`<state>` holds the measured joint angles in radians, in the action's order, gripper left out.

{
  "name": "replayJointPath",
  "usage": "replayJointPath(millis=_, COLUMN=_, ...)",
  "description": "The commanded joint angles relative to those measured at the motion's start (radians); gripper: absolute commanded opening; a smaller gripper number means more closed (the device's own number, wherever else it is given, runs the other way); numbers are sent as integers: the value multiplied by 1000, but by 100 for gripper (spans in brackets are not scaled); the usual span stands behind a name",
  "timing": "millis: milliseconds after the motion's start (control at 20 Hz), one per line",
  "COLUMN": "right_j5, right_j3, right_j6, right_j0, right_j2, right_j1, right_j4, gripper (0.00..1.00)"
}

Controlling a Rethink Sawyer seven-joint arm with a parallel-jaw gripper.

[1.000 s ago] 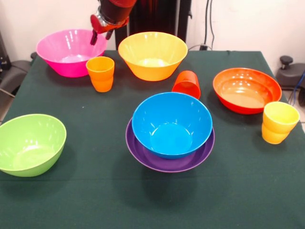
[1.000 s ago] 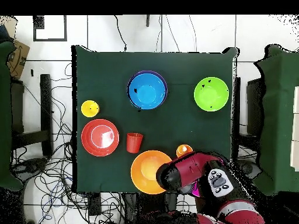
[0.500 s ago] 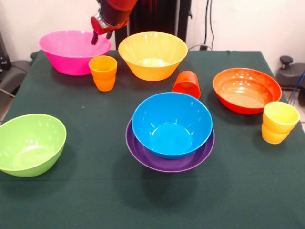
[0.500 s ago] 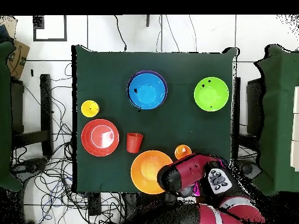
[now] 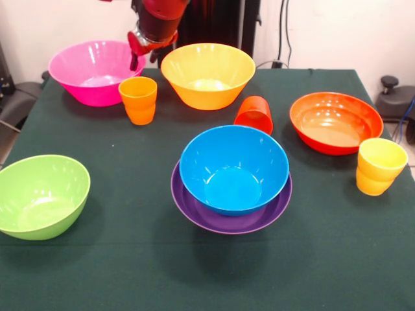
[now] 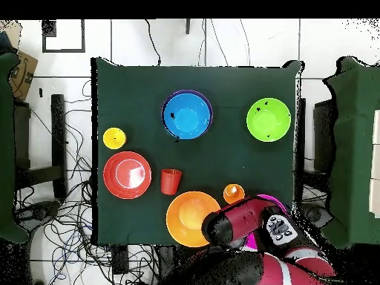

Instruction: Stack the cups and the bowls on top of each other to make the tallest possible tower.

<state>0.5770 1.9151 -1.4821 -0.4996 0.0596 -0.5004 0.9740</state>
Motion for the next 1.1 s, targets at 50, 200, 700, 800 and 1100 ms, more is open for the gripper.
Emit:
replayJointPath(millis=50, right_j5=-110, right_j3=-85, right_j6=-114, right_j0=-2, right_j2=71, right_j1=20, right_j4=-34, gripper=100)
replayJointPath(millis=200, right_j5=-104, right_j3=-92, right_j6=-108, right_j0=6, right_j2=64, right_j1=18, right_j4=-39, gripper=100)
replayJointPath(millis=700, right_j5=-56, right_j3=-105, right_j6=-85, right_j0=19, right_j2=59, right_j1=16, right_j4=-44, gripper=100)
replayJointPath(millis=800, right_j5=-50, right_j3=-109, right_j6=-85, right_j0=23, right_j2=57, right_j1=17, right_j4=-44, gripper=0)
replayJointPath(millis=1100, right_j5=-47, right_j3=-110, right_j6=-83, right_j0=27, right_j2=54, right_j1=16, right_j4=-43, gripper=0)
